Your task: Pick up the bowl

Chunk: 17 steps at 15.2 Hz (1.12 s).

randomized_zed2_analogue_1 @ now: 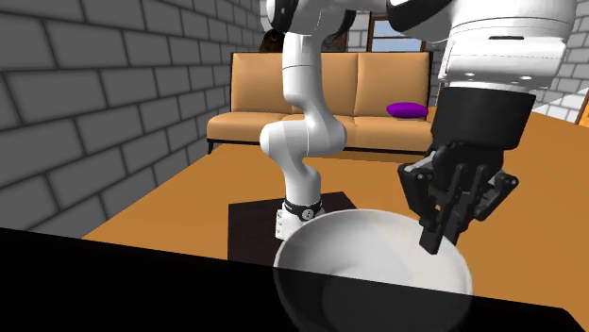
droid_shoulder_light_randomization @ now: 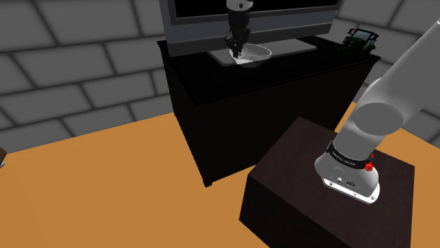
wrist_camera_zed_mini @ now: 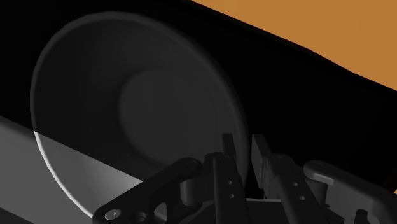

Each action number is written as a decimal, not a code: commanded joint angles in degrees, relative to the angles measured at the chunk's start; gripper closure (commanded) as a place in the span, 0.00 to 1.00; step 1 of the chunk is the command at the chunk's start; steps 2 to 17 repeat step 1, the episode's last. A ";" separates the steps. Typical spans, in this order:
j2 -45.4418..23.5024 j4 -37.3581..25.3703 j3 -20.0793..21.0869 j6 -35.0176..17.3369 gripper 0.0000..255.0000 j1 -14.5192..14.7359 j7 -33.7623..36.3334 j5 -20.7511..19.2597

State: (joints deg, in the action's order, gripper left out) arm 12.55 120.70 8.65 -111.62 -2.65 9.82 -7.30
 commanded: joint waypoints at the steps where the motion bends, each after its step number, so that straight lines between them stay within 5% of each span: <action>1: 0.07 -0.49 -0.03 0.53 1.00 -0.01 -0.12 0.03; 17: 0.07 -0.49 -0.03 0.53 1.00 -0.01 -0.12 0.03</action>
